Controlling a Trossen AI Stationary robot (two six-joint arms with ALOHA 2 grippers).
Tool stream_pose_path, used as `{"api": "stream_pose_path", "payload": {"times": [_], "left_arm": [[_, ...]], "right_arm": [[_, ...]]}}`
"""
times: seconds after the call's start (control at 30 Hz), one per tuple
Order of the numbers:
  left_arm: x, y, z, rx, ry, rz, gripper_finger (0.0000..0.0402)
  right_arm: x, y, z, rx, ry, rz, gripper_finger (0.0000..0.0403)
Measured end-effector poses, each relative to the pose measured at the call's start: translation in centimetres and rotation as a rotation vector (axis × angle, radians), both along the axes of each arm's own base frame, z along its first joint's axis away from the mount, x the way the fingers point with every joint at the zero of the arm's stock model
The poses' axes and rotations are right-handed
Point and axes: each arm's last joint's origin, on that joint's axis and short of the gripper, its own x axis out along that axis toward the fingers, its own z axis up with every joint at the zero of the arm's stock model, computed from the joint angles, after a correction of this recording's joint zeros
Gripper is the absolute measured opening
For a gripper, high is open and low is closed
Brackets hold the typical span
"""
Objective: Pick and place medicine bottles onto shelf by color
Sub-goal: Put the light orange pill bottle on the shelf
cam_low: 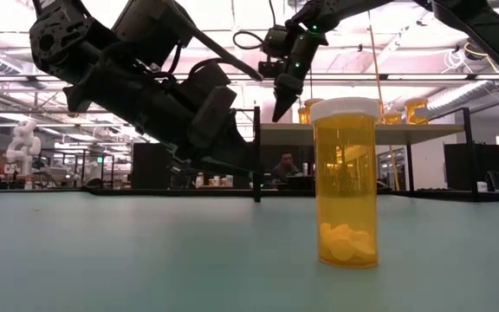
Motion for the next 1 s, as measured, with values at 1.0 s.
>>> {"api": "stream_pose_path", "payload": {"times": [1.0], "left_arm": [[-0.2,-1.7,0.1,-0.021,-0.003,-0.090,0.0244]], "right_arm": [[-3.7,11.1,11.3,-0.137,-0.267,0.082,0.0229]]}}
